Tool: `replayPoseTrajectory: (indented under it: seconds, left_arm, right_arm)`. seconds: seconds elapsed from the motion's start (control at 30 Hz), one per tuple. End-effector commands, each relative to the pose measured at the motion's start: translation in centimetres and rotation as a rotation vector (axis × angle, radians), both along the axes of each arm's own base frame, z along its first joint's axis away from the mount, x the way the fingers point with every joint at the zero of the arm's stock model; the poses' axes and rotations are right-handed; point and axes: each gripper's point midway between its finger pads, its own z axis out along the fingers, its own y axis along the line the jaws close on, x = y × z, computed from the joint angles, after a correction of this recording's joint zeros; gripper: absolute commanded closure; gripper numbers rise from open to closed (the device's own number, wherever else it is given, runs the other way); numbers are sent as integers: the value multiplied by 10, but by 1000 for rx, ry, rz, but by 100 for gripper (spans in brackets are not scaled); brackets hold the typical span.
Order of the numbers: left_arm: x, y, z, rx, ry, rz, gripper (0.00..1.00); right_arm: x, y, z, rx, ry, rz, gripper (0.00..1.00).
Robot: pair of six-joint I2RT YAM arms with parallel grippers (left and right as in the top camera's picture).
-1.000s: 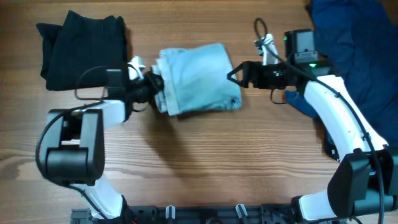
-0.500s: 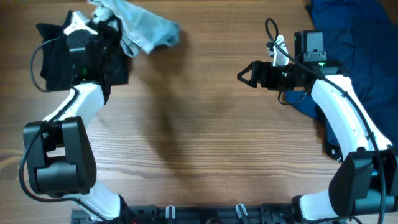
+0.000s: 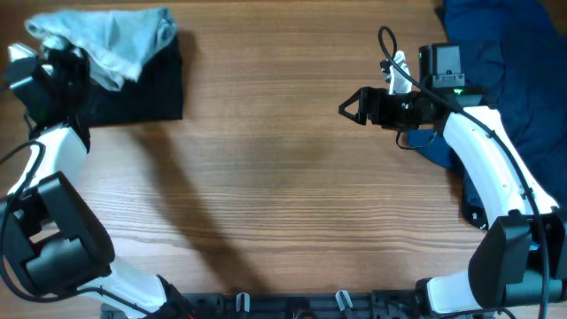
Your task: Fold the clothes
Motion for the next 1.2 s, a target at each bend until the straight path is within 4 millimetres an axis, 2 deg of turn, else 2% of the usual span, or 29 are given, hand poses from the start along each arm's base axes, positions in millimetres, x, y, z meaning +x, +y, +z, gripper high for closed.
replayPoseTrajectory:
  seconds: [0.0, 0.13, 0.17, 0.2, 0.23, 0.37, 0.43, 0.5, 0.57, 0.6, 0.7, 0.77, 0.8, 0.87, 0.9, 0.93, 0.97, 1.0, 1.07, 1.17]
  left_arm:
    - [-15, -7, -15, -60, 121, 8, 96]
    - [-39, 5, -45, -128, 256, 51, 96]
    - [-50, 5, -58, -161, 319, 61, 89]
    - [-60, 4, -68, -187, 369, 69, 51]
    - [-69, 3, -76, -211, 414, 75, 0]
    - [-99, -1, -99, -278, 555, 90, 0]
    - [-101, -1, -98, -262, 551, 59, 0]
    - [-100, 1, -85, -261, 516, 49, 0]
    - [-99, 0, -58, -220, 449, 18, 0]
    - [-99, 0, -37, -172, 408, 2, 0]
    - [-120, -12, 25, -35, 324, -38, 0]
    - [-131, -19, 50, 28, 288, -56, 0]
    - [-137, -25, 65, 70, 264, -72, 0]
    - [-143, -49, 94, 158, 169, -205, 0]
    - [-149, -71, 117, 251, 84, -324, 1]
    - [-151, -81, 126, 304, 50, -372, 0]
    - [-158, -99, 139, 410, 0, -456, 0]
    - [-169, -122, 148, 509, -29, -530, 0]
    - [-188, -154, 157, 582, -56, -618, 0]
    - [-220, -181, 159, 613, -31, -654, 0]
  right_arm:
    - [3, 2, 7, 0, -15, -5, 11]
    - [2, 2, 7, -1, -12, -5, 11]
    - [2, 2, 7, 0, -11, -5, 11]
    - [2, 2, 7, 0, -11, -5, 11]
    - [2, 2, 7, 0, -11, -5, 11]
    - [2, 2, 7, -1, -10, -4, 11]
    - [1, 2, 7, -1, -8, -5, 11]
    - [1, 2, 7, 0, -8, -4, 11]
    - [2, 2, 7, 0, -9, -4, 11]
    - [1, 2, 7, 0, -8, -4, 11]
    - [2, 2, 7, 0, -9, -4, 11]
    - [2, 2, 7, -2, -15, -1, 12]
    - [2, 2, 7, -8, -27, 12, 16]
    - [6, 0, 9, -57, -92, 53, 18]
    - [11, -11, 12, -128, -121, 24, 17]
    - [14, -21, 16, -191, -148, 0, 16]
    - [19, -39, 27, -293, -195, -52, 12]
    - [24, -60, 54, -398, -278, -122, 9]
    - [18, -75, 101, -473, -416, -161, 7]
    - [-13, -89, 168, -496, -589, -253, 4]
